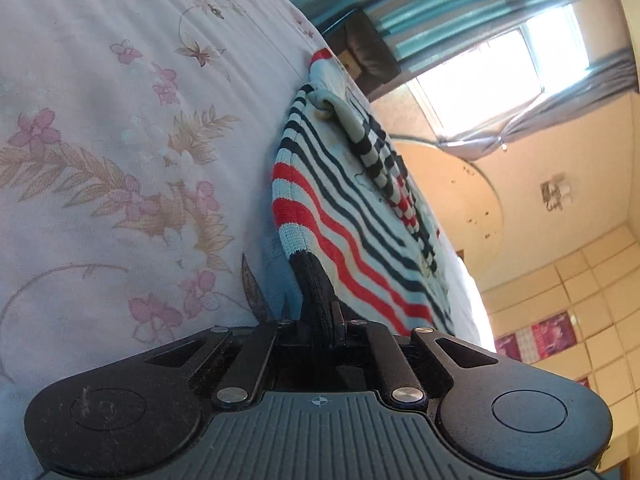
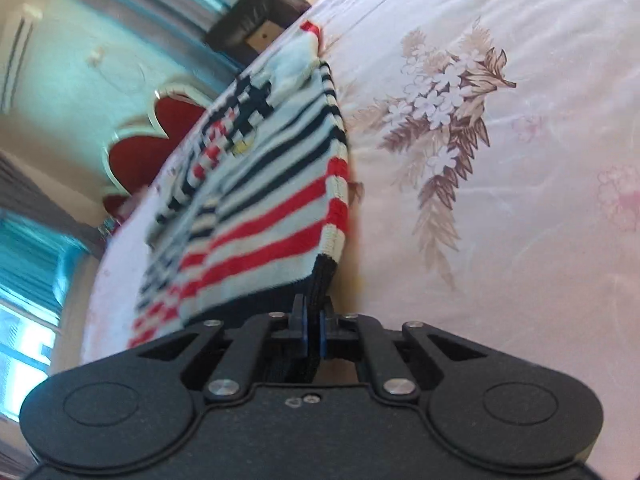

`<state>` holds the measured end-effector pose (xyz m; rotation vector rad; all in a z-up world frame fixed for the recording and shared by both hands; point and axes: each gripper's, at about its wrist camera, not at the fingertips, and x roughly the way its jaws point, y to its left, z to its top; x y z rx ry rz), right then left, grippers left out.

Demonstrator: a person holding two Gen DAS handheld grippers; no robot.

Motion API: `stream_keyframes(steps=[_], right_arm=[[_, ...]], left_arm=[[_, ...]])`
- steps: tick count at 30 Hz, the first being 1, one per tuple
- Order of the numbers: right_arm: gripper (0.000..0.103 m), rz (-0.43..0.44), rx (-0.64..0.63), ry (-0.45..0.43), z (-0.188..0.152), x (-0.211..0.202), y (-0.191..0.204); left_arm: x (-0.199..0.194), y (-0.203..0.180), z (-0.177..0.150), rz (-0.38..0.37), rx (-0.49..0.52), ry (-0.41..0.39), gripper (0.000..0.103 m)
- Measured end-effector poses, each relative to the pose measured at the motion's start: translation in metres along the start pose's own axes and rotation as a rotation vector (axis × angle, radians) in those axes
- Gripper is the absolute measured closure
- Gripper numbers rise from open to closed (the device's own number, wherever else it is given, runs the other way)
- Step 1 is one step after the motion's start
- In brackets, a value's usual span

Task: Fold small clothes
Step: 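Lift the hem with both grippers and fold it over toward the black collar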

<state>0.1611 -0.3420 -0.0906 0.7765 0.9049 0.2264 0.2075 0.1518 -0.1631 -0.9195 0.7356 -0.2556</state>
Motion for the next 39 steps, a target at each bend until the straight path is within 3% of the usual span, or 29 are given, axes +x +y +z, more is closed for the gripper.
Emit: stream_keyframes(steps=[8,16,21,26,35,39], right_arm=[[0.097,0.08,-0.006,-0.122,0.029,-0.014,0.023],[0.097,0.14,0.052,-0.246,0.11,0.015,0.05],[0.097,0.139,0.02,-0.252,0.166,0.044,0.071],[0.097,0.133,0.057,-0.233,0.218,0.091,0.068],[0.097,0.092,0.134,-0.151,0.273,0.181,0.032],[0.097,0.077,0.117,-0.121,0.292,0.212,0.023]], left_arm=[[-0.004,-0.02,0.028,-0.077,-0.023,-0.102,0.098],[0.032,-0.065,0.099,-0.114,0.006,-0.181,0.098],[0.072,-0.095,0.152,-0.102,0.062,-0.183,0.098],[0.127,-0.114,0.201,-0.036,0.105,-0.151,0.098],[0.218,-0.104,0.246,0.086,0.089,-0.077,0.098],[0.248,-0.09,0.256,0.062,0.059,-0.087,0.098]])
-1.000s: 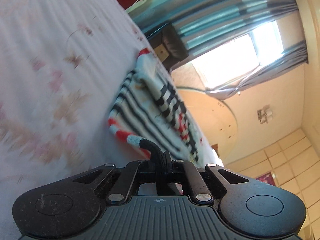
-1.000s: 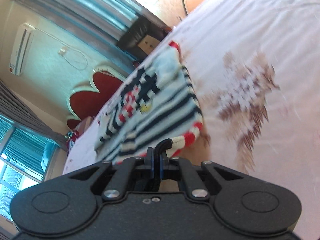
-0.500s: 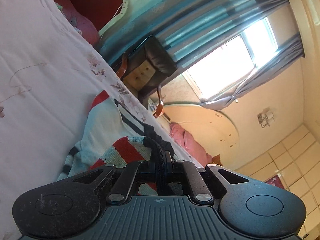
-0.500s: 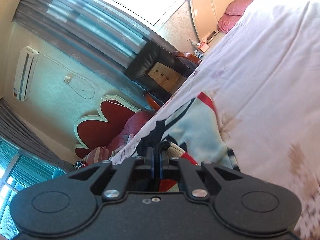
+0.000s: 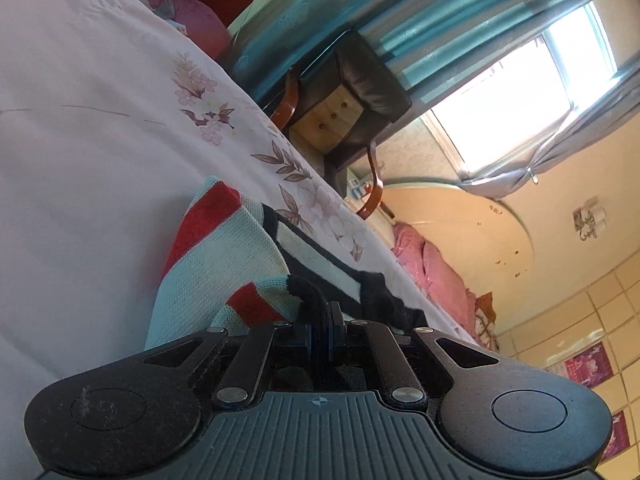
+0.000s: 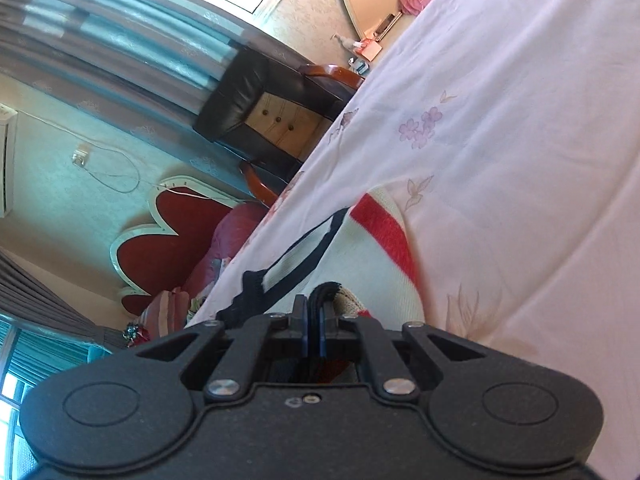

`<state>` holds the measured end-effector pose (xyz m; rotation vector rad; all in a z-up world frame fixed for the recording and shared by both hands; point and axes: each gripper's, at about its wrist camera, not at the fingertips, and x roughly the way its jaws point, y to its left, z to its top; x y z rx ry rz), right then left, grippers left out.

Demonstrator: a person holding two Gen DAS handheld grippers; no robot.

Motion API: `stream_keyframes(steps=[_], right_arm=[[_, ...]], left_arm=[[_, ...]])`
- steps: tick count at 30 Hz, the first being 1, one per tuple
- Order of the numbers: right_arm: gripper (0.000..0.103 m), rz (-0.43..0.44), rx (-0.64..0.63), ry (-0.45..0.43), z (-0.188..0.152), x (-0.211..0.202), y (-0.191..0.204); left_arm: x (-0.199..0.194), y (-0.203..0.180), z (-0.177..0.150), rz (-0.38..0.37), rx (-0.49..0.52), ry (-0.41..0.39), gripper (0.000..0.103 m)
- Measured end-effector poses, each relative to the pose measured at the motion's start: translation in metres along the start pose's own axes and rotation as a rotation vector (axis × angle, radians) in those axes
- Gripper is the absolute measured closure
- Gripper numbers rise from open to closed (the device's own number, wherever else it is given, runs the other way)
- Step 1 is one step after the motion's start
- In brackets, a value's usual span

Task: Fold small clothes
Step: 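Lift the hem with both grippers and fold it over toward the black collar, then lay the hem down beside the collar and open both grippers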

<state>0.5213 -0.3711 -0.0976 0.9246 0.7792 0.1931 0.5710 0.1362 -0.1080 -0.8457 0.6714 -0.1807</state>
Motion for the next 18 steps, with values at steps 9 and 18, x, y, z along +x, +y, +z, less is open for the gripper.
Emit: stream_keyframes(steps=[9,18], right_arm=[[0.049,0.04,-0.111,-0.056,0.01,0.011,-0.004],[0.056,0.026,-0.305,-0.063,0.014,-0.003,0.025]], left_arm=[[0.009,0.001,-0.002,-0.05,0.063,-0.067,0.045],[-0.007,-0.022,0.02,0.016,0.238,-0.101,0.044]])
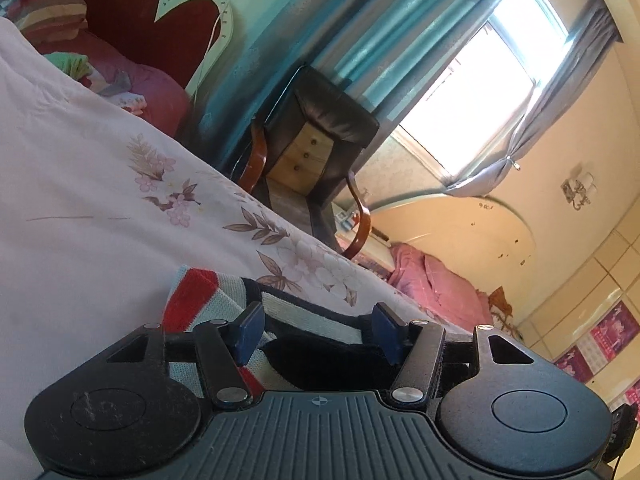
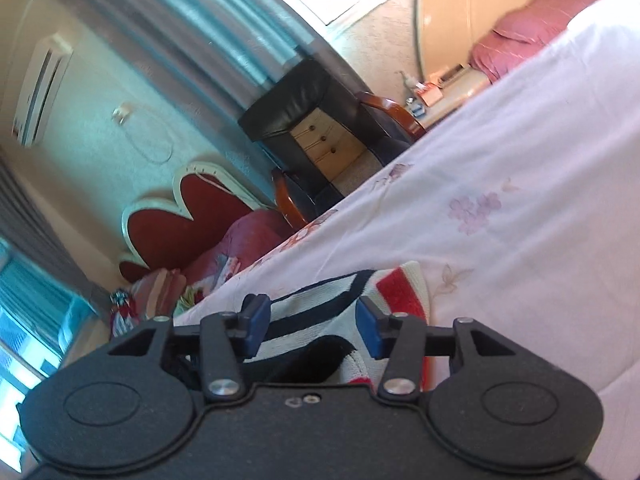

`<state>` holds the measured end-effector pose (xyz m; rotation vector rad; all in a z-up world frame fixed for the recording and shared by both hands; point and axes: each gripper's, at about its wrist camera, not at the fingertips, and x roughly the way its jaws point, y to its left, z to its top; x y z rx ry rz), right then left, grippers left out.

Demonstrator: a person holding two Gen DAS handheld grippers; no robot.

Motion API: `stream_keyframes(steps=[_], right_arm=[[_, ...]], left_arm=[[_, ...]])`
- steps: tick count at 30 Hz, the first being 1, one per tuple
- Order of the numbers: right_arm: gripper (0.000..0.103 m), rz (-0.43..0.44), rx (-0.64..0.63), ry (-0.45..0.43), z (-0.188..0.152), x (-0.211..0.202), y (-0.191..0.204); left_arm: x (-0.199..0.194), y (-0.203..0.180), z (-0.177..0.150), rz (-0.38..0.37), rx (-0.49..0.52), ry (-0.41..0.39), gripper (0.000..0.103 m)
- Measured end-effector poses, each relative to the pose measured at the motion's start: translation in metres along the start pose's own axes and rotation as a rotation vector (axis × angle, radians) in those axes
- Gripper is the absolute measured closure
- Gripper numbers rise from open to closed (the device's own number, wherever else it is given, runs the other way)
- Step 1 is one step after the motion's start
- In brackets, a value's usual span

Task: Fold small clothes
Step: 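Lay the hem down beside the collar and open both grippers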

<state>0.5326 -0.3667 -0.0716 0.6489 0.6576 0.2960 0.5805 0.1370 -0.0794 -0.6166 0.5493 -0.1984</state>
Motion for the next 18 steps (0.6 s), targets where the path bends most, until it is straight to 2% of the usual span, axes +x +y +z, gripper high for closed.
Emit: stream_keyframes(steps=[4,6,8,12,14,16,18], right_arm=[[0.057,-0.01,-0.045,0.005,0.002,-0.006,0.007],[0.056,-0.047,-0.115,0.003,0.0,-0.012,0.013],[0.057,-0.053,-0.182,0.038,-0.004,-0.014,0.015],[0.057,-0.089,-0.306,0.131,-0.014,0.003,0.026],[0.057,-0.138,-0.344,0.141,-0.017,0.014,0.032],[0.057,-0.152,-0.379,0.132,-0.018,0.022,0.039],[0.064,-0.166,-0.411,0.146,-0.019,0.03,0.044]], left_arm=[[-0.007,-0.002,-0.001,0.025,0.059,0.021,0.044],[-0.01,0.0,-0.003,0.025,0.083,0.034,0.044],[-0.009,0.0,-0.003,0.035,0.111,0.054,0.044],[0.006,-0.006,-0.001,0.06,0.155,0.109,0.045],[0.018,-0.012,0.001,0.092,0.199,0.146,0.045],[0.026,-0.018,0.001,0.117,0.245,0.18,0.045],[0.032,-0.027,-0.001,0.141,0.308,0.205,0.046]])
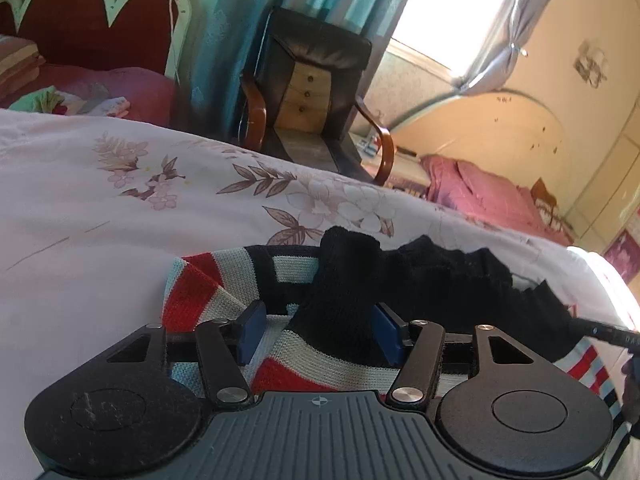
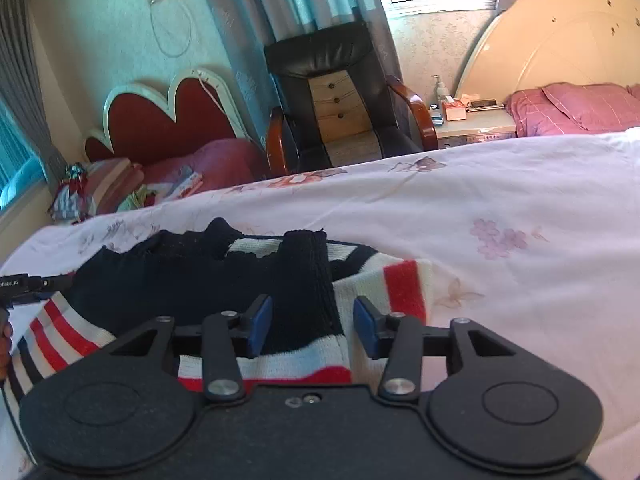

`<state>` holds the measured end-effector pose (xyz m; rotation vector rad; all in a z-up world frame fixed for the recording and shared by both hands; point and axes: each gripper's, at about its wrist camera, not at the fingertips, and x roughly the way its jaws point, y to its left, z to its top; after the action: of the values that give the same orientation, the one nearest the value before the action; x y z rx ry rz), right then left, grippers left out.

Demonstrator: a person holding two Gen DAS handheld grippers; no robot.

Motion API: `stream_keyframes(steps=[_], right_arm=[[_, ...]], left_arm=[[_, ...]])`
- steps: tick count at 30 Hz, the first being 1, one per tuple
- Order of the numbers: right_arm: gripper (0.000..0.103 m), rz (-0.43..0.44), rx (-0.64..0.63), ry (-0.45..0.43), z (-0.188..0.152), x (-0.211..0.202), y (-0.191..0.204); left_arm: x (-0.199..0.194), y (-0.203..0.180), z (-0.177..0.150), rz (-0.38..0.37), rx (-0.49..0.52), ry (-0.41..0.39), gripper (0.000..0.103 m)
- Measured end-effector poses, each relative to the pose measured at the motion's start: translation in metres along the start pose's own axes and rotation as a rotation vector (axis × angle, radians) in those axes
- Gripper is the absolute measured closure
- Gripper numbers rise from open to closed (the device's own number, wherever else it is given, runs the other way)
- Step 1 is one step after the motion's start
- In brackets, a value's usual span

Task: Fold small clothes
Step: 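Lay the hem down beside the collar and open both grippers, then smooth the half-folded sweater flat with both open grippers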

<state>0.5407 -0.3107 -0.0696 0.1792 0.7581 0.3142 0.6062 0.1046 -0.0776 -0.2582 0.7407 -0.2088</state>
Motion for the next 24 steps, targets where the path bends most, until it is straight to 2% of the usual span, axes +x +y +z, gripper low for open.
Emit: stream_keyframes(steps=[1,3,4,5,6,7,9,10,11,13,14,16,17,18,20,21,22,23,24], right_arm=[[0.066,-0.028,-0.037,0.017,0.001,0.005,0.004],[0.072,-0.069,-0.106,0.031,0.0,0.013,0.013],[0.076,-0.08,-0.13,0.032,-0.001,0.014,0.017],[0.088,-0.093,-0.15,0.026,-0.001,0.014,0.02],[0.095,-0.101,-0.156,0.015,0.0,0.013,0.022],[0.096,-0.108,-0.146,0.0,0.001,0.011,0.022],[0.096,-0.137,-0.136,-0.057,0.002,0.001,0.022],[0.096,-0.136,-0.128,-0.095,0.002,-0.006,0.022],[0.096,-0.139,-0.126,-0.123,0.002,-0.012,0.023],[0.096,-0.174,-0.119,-0.136,0.006,-0.01,0.018],[0.096,-0.182,-0.108,-0.101,0.005,-0.003,0.014],[0.095,-0.223,-0.114,-0.001,0.001,0.019,0.01],[0.094,-0.229,-0.13,-0.013,-0.001,0.019,0.013],[0.093,-0.235,-0.135,-0.008,0.0,0.019,0.015],[0.08,-0.253,-0.139,-0.008,0.002,0.014,0.018],[0.064,-0.272,-0.142,-0.024,0.003,0.008,0.022],[0.057,-0.281,-0.15,-0.054,0.004,0.001,0.026],[0.055,-0.278,-0.165,-0.086,0.004,-0.007,0.03],[0.058,-0.266,-0.187,-0.107,0.004,-0.013,0.037]], left_arm=[[0.001,-0.004,0.0,0.015,0.033,0.008,0.06],[0.003,-0.013,-0.001,0.078,0.106,0.013,0.075],[0.001,-0.013,-0.002,0.082,0.106,0.003,0.088],[-0.001,-0.013,-0.002,0.088,0.099,-0.016,0.091],[-0.006,-0.014,-0.004,0.096,0.096,-0.043,0.099],[-0.011,-0.016,-0.006,0.1,0.091,-0.077,0.099],[-0.029,-0.019,-0.013,0.082,0.095,-0.204,0.099],[-0.036,-0.02,-0.015,0.106,0.093,-0.251,0.099],[-0.038,-0.019,-0.016,0.134,0.082,-0.264,0.099],[-0.025,-0.014,-0.017,0.164,0.053,-0.193,0.098],[-0.013,-0.012,-0.018,0.178,0.039,-0.136,0.098],[-0.012,-0.012,-0.015,0.185,0.04,-0.13,0.098],[-0.012,-0.014,-0.014,0.189,0.047,-0.122,0.098],[-0.012,-0.014,-0.014,0.189,0.053,-0.12,0.094],[-0.017,-0.012,-0.014,0.194,0.04,-0.122,0.073],[-0.023,-0.013,-0.014,0.202,0.034,-0.138,0.048],[-0.033,-0.016,-0.015,0.216,0.033,-0.174,0.031],[-0.042,-0.023,-0.015,0.216,0.04,-0.219,0.031],[-0.046,-0.03,-0.014,0.181,0.053,-0.225,0.031]])
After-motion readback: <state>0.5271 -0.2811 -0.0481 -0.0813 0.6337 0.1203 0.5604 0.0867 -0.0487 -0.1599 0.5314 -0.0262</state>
